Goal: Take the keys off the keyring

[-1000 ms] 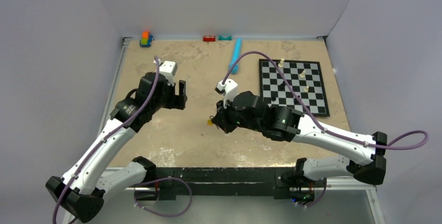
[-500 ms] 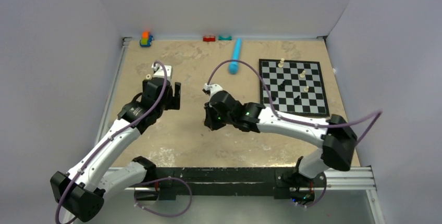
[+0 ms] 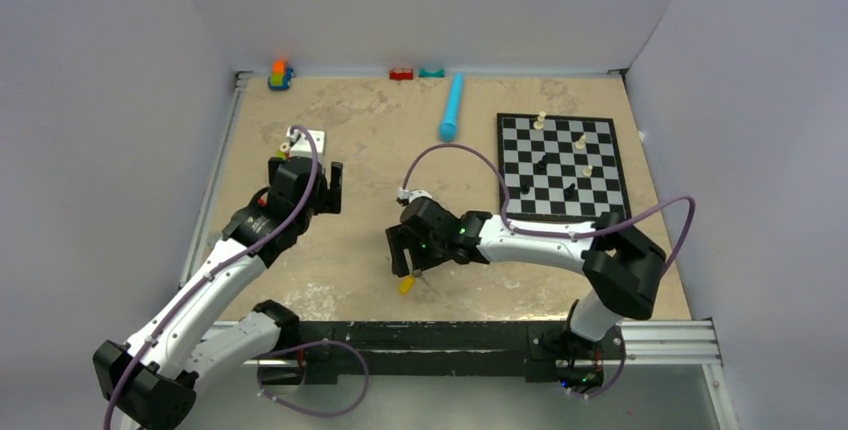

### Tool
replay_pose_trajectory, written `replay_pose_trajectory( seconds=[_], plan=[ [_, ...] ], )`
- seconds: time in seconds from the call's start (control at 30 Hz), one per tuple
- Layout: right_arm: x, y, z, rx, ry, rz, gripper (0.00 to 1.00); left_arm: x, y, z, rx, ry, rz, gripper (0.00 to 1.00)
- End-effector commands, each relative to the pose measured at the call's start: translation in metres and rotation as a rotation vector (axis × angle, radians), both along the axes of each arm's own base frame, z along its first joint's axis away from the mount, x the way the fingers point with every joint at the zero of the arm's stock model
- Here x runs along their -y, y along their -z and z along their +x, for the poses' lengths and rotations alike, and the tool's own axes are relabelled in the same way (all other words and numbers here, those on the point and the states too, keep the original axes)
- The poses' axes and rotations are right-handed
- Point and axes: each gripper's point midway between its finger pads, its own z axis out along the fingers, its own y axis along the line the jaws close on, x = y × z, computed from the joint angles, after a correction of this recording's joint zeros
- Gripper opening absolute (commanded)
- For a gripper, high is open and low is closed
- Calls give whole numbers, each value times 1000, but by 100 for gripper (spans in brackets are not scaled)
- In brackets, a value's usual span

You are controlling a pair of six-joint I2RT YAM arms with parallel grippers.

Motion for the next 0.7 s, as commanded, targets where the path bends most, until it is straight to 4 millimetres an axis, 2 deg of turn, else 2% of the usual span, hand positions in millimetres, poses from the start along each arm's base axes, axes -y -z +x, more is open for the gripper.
replay_pose_trajectory(
  seconds=[0.0, 0.1, 0.57, 0.67],
  plan=[
    [6, -33, 12, 87, 48, 23, 83, -2, -11, 3, 53, -6, -12, 86],
    [15, -48, 18, 141, 64, 22, 87, -3, -14, 1, 70, -5, -19, 86],
    [54, -159, 36, 419, 173, 215, 90, -9, -29, -5, 151, -3, -42, 86],
    [61, -177, 38, 460, 193, 242, 90, -8, -30, -4, 155, 0, -46, 86]
  ],
)
